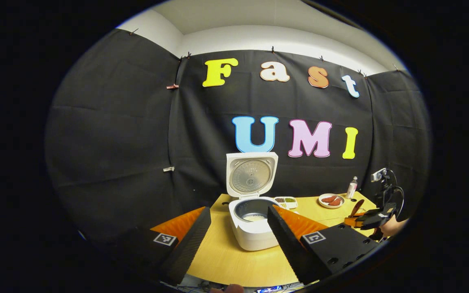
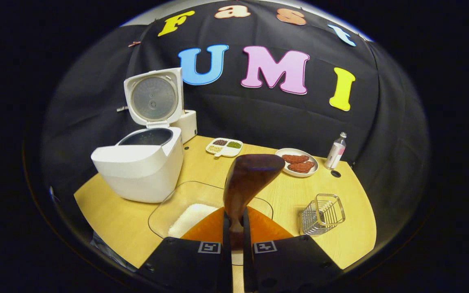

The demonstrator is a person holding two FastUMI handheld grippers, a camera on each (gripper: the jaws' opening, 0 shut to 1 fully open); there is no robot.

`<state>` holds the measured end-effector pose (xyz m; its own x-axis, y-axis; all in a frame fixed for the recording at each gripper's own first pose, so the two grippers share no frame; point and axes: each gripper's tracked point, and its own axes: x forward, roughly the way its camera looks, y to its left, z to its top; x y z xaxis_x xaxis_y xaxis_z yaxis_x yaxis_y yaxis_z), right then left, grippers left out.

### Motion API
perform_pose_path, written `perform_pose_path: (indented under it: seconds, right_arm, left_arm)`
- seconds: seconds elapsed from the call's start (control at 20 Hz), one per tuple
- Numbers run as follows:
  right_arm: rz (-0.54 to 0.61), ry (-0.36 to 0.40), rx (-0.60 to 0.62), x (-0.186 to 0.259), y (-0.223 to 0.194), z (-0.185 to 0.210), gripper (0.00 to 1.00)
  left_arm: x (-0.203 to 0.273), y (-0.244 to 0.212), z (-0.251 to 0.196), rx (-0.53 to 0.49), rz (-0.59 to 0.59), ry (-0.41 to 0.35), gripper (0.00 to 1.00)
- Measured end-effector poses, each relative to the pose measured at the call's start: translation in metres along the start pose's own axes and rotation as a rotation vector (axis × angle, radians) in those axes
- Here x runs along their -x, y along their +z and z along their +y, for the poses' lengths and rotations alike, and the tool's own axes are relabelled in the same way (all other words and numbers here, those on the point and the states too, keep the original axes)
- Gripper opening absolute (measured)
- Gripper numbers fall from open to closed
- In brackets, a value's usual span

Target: Close the left gripper, press the button to open the rice cooker; take a wooden spoon from the chopstick holder with the right hand, scoop a spoonful of rice and pour it into the rice cooker, then put the wooden spoon back into the chopstick holder.

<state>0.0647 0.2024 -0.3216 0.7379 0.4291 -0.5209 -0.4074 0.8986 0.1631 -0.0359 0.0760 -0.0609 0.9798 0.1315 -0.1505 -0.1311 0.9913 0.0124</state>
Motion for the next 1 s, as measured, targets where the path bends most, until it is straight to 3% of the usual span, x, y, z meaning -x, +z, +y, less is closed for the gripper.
perform_pose_path:
  seconds: [0.25,0.55,0.85,1.0]
  right_arm:
    - [0.060,-0.051,0.109,-0.019,-0.024,0.001,0.15]
    - [0.088,-0.083,0.144,-0.039,-0.031,0.013,0.15]
    - [0.120,-0.023,0.041,-0.039,-0.037,0.046,0.15]
    - [0.132,-0.018,-0.075,-0.038,-0.040,0.047,0.15]
  left_arm:
    - [0.006,-0.006,0.009,0.001,0.007,0.002,0.96]
    - [0.019,-0.012,0.018,-0.003,0.022,0.034,0.96]
    - [0.026,-0.017,0.027,0.000,0.031,0.064,0.96]
    - [0.028,-0.017,0.028,0.001,0.032,0.069,0.96]
